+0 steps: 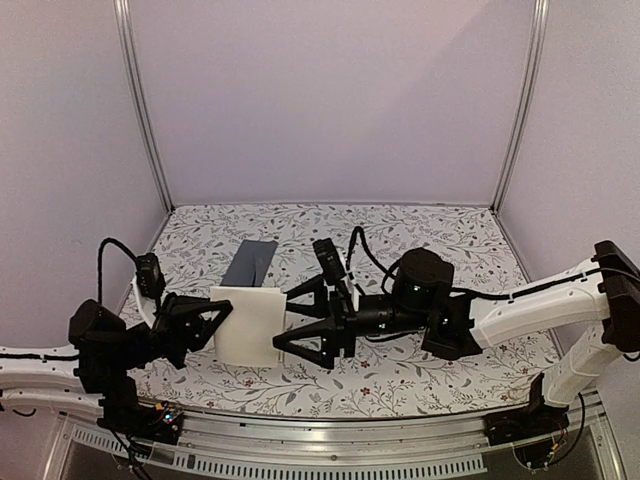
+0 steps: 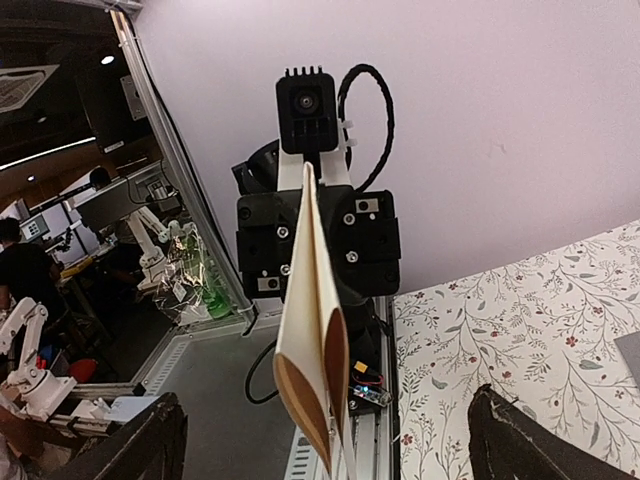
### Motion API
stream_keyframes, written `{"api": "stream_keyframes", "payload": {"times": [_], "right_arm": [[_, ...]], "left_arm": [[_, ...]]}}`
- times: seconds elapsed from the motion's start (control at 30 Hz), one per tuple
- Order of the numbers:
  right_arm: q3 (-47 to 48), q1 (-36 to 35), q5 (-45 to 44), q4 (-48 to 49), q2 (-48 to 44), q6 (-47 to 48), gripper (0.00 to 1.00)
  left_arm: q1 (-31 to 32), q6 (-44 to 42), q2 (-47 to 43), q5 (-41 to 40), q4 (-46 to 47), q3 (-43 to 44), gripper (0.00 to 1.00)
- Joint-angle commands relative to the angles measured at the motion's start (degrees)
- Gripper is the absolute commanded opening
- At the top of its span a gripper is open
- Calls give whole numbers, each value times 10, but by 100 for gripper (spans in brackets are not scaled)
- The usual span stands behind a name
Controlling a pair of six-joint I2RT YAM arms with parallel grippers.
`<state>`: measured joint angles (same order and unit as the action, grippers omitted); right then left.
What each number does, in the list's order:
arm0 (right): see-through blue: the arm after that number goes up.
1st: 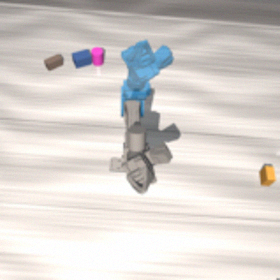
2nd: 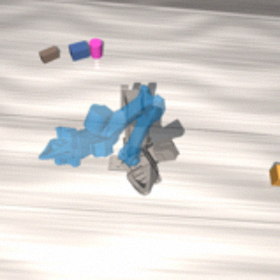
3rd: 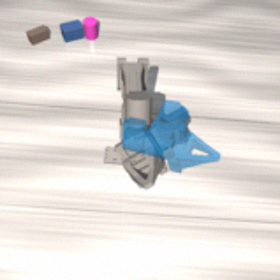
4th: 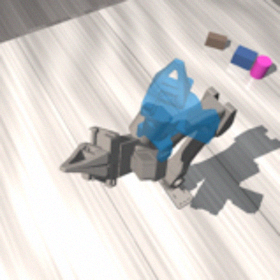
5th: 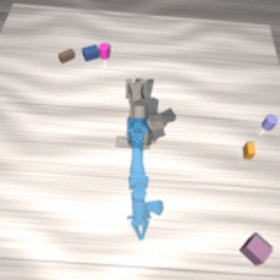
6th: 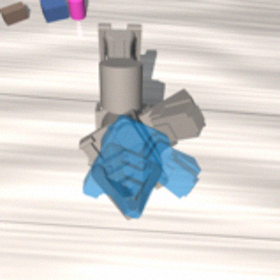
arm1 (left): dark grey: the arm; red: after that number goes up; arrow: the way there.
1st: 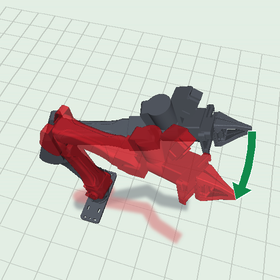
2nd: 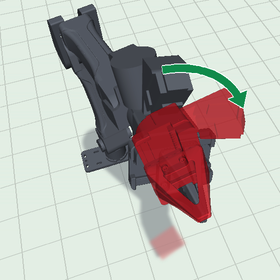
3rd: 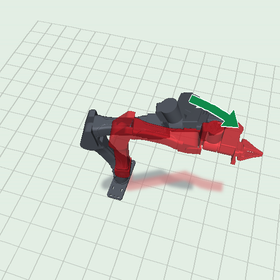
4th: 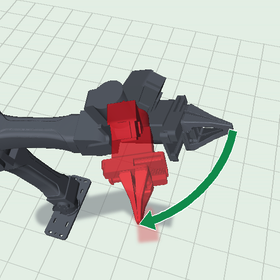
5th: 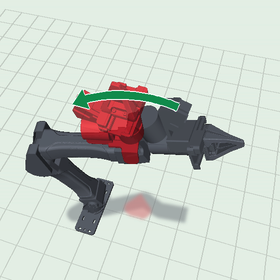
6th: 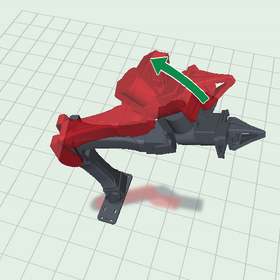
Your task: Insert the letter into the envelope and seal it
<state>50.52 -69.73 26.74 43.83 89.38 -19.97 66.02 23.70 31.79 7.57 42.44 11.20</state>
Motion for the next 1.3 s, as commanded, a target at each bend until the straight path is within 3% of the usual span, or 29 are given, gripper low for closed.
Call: {"api": "stream_keyframes", "payload": {"times": [0.0,0.3,0.5,0.8,0.97,1.03,1.17,1.27], "right_arm": [[18,-12,8,110,32,-27,93],[55,-17,15,120,88,-29,61],[66,-17,18,121,106,-26,32],[66,-17,18,121,109,-24,1],[58,-17,0,117,105,-27,0],[50,-17,-34,100,94,-25,0],[25,-17,-153,25,50,-15,0],[0,-17,-250,-39,5,-7,0]], "left_arm": [[6,21,-22,-40,44,-23,0],[6,29,-29,-55,60,-34,0],[6,30,-36,-59,61,-39,0],[6,29,-45,-62,52,-38,0],[7,24,-45,-70,38,-35,1],[6,18,-50,-74,17,-27,19],[6,26,-59,-182,-77,-1,68],[5,56,-54,-324,-193,35,81]]}}
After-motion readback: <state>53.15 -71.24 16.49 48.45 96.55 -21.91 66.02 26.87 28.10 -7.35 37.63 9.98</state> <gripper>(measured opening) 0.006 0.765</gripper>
